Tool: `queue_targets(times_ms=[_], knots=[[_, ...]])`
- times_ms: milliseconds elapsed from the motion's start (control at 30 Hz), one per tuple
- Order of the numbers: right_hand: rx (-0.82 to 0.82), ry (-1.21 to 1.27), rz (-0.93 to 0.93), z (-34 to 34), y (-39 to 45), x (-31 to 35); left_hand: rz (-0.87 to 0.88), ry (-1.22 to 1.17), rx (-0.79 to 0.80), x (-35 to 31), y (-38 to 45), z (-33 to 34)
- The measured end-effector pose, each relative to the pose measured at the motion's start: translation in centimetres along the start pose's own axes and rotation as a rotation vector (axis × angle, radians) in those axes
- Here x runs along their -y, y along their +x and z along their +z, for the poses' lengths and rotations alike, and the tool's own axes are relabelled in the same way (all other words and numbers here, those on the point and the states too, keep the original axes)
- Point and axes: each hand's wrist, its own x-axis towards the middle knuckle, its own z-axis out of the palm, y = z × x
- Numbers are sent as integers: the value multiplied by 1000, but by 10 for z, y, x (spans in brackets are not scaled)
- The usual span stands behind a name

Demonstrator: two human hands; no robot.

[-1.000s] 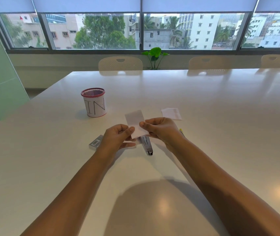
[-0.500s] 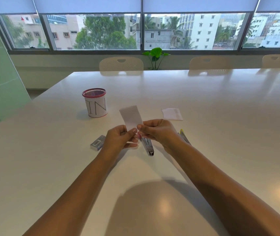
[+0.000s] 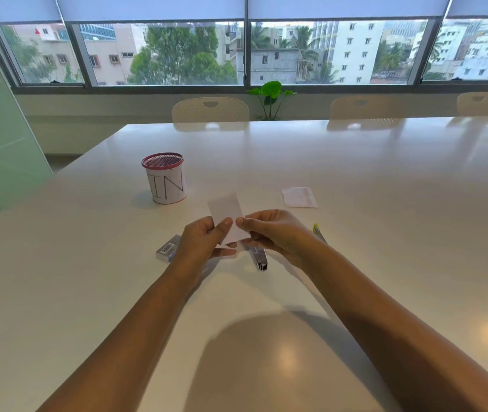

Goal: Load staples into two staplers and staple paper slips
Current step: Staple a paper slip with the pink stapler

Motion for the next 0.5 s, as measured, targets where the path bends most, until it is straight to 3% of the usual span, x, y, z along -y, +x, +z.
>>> queue_targets(times_ms=[200, 367, 433, 500], knots=[[-108, 46, -29, -1, 2, -1, 44, 267, 40, 5, 2, 1], [-89, 90, -37, 0, -1, 2, 137, 252, -82, 4, 6, -2], [-111, -49, -111, -1, -3, 5, 176, 262, -158, 5, 8, -3], [-188, -370, -253, -7, -3, 7, 192, 280, -262, 7, 11, -6]])
